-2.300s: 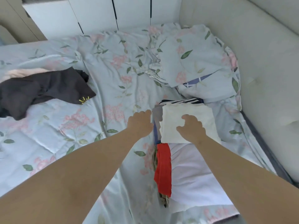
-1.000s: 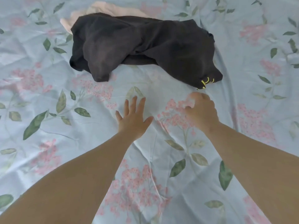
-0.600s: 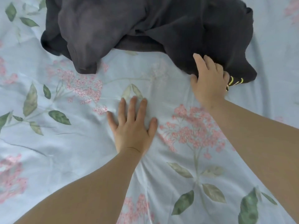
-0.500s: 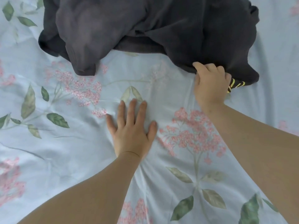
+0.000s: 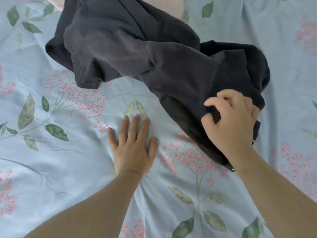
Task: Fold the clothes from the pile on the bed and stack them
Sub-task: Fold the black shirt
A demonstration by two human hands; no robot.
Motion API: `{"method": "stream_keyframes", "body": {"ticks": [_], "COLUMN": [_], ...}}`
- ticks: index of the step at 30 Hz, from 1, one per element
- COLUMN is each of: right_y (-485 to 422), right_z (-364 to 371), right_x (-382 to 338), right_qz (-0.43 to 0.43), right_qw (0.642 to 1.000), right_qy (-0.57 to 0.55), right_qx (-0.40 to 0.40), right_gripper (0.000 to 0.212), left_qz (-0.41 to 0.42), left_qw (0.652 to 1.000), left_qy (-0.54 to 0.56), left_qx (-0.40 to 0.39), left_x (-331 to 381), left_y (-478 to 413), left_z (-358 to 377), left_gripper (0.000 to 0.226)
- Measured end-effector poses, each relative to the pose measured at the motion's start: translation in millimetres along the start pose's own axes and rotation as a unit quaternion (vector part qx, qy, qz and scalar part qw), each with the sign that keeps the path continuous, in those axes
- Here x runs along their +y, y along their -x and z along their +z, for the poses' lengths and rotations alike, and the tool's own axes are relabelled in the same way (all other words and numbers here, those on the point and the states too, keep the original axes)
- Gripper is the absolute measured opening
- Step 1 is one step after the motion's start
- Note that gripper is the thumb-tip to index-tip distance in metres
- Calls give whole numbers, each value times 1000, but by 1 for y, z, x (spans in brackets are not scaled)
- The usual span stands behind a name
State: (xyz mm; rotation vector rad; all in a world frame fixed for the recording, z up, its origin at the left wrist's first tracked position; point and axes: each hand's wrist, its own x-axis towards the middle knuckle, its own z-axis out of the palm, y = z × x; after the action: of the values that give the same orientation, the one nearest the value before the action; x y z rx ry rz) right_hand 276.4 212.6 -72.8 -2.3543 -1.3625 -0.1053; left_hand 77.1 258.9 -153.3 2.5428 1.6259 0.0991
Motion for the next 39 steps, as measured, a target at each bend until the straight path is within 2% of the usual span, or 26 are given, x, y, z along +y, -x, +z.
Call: {"method": "stream_keyframes", "body": {"ticks": [2, 4, 5, 7, 11, 15, 17, 19, 21, 22, 23, 26, 28, 30, 31, 33, 34, 36, 37, 38, 39], "right_y": [-47, -88, -98, -93, -48, 9, 37, 62, 89, 106, 124, 184, 226, 259, 270, 280, 281, 275, 270, 263, 258], "right_z": [4, 18, 29, 53, 73, 72, 58, 39, 17, 7, -2, -32, -56, -77, -87, -110, -119, -134, -139, -145, -148], "right_x": [-17, -28, -31, -32, -25, -18, -19, -17, -14, -15, -16, -15, -12, -9, -10, -19, -24, -31, -34, -33, -29], "right_qz": [15, 19, 9, -34, -51, -96, -106, -114, -112, -114, -119, -143, -151, -158, -162, -176, -181, -125, -93, -72, -59], "right_qw": [1000, 992, 984, 974, 995, 990, 992, 993, 992, 991, 990, 981, 972, 954, 942, 911, 888, 853, 857, 882, 920], "right_qy": [12, 55, 77, 118, 77, 80, 63, 40, 33, 31, 29, 39, 22, 11, 18, 34, 33, -2, -22, -27, -17], "right_qx": [-3, -111, -161, -191, -35, 72, 43, -12, -50, -62, -74, -127, -179, -254, -294, -372, -422, -506, -507, -466, -387], "right_gripper": [43, 71, 77, 68, 42, 28, 28, 28, 30, 31, 32, 34, 40, 44, 44, 32, 25, 26, 26, 26, 26], "left_qz": [-3, -1, 2, 5, 3, -22, -62, -146, -220, -215, -177, 12, 125, 205, 217, 190, 167, 162, 183, 201, 210], "left_qw": [1000, 1000, 1000, 999, 992, 982, 961, 917, 873, 869, 876, 905, 919, 937, 949, 962, 956, 932, 923, 917, 913], "left_qy": [5, 7, 10, 37, 105, 162, 238, 339, 396, 399, 393, 336, 307, 263, 225, 151, 128, 79, 41, 9, -11], "left_qx": [4, 13, 21, 37, 63, 94, 126, 152, 180, 196, 217, 260, 215, 102, 30, -127, -206, -313, -335, -344, -349], "left_x": [0, 0, 0, 0, -4, 1, 1, 1, 6, 10, 15, 35, 54, 71, 75, 77, 74, 69, 66, 63, 59], "left_y": [0, 0, -1, 0, 1, 4, 7, 20, 38, 48, 57, 70, 81, 98, 109, 127, 134, 145, 152, 159, 166], "left_z": [1, 2, 3, 3, 1, -4, -12, -25, -41, -51, -62, -98, -113, -114, -110, -99, -97, -96, -95, -96, -98], "left_gripper": [57, 57, 57, 56, 55, 56, 56, 54, 50, 47, 42, 29, 23, 25, 31, 48, 56, 63, 64, 65, 66]}}
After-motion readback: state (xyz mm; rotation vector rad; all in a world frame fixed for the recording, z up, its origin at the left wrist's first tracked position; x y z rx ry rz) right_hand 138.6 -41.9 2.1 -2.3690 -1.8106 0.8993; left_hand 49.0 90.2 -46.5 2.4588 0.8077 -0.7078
